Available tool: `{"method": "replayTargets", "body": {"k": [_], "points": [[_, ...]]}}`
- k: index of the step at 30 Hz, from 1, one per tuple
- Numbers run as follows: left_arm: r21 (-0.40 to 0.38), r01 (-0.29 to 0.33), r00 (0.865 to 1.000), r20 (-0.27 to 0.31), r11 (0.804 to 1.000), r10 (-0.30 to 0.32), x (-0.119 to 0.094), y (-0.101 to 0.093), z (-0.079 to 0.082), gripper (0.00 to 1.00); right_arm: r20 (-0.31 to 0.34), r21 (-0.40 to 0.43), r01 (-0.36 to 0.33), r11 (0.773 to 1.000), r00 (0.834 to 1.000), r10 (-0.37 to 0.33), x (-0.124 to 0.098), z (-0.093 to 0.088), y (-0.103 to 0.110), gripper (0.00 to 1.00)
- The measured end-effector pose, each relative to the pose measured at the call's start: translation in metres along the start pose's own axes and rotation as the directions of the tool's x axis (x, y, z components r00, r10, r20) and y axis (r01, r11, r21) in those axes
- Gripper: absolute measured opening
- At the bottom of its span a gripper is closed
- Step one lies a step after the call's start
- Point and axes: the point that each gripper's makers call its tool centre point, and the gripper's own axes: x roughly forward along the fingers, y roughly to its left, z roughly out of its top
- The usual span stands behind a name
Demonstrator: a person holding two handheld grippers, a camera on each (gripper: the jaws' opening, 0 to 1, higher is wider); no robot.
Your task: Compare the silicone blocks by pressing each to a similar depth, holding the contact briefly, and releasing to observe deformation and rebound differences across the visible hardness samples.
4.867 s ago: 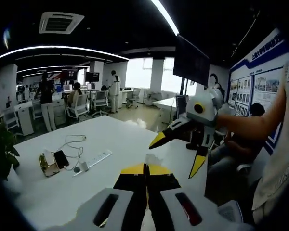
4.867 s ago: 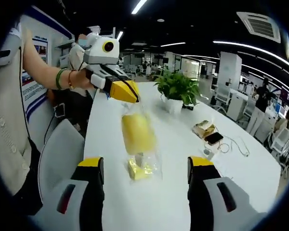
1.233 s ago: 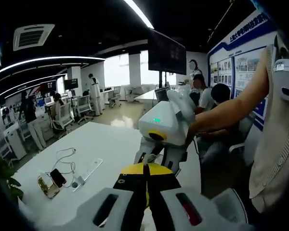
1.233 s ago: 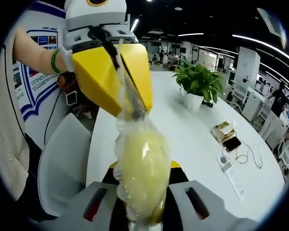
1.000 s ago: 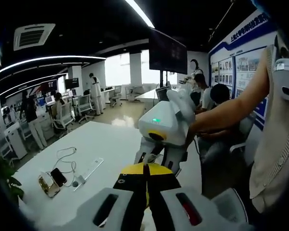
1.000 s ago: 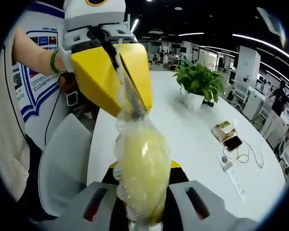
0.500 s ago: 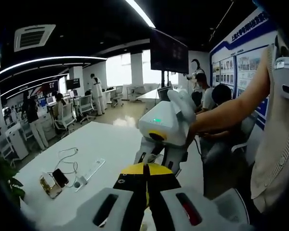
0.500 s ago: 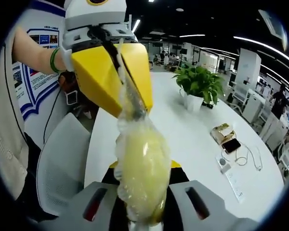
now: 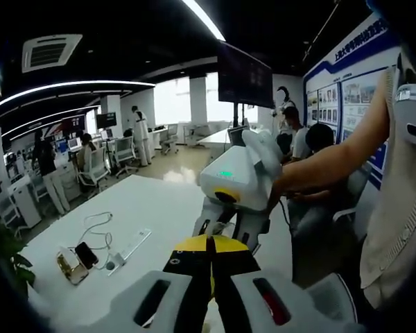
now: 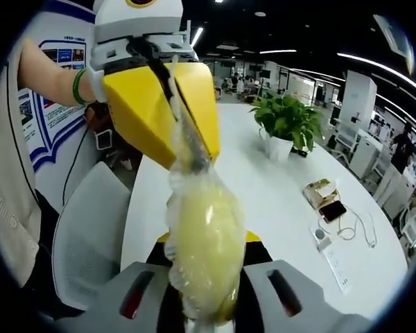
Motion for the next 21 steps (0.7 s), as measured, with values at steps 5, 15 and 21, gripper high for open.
{"method": "replayTargets", "body": {"k": [5,15,21], "points": [[-0.029,-0.004,1.0,0.013,1.0,0.005,-0.0013,0.002,0.0005,0.0,0.011,0.01,0.007,1.0,1.0,-0.008,0.0005,0.0019,-0.0013,0.13],[-0.044,-0.009,1.0,0.016,0.999,0.01,-0.0019,0.0032,0.0004,0.0,0.032,-0.014,0.001,1.0,0.999,-0.001,0.0023,0.0042,-0.0019,0.16],[-0.05,-0.007,1.0,0.02,0.999,0.008,-0.0023,0.0037,0.0007,0.0,0.043,-0.039,0.008,0.999,0.999,-0.007,0.0031,0.0049,-0.0032,0.18]]}}
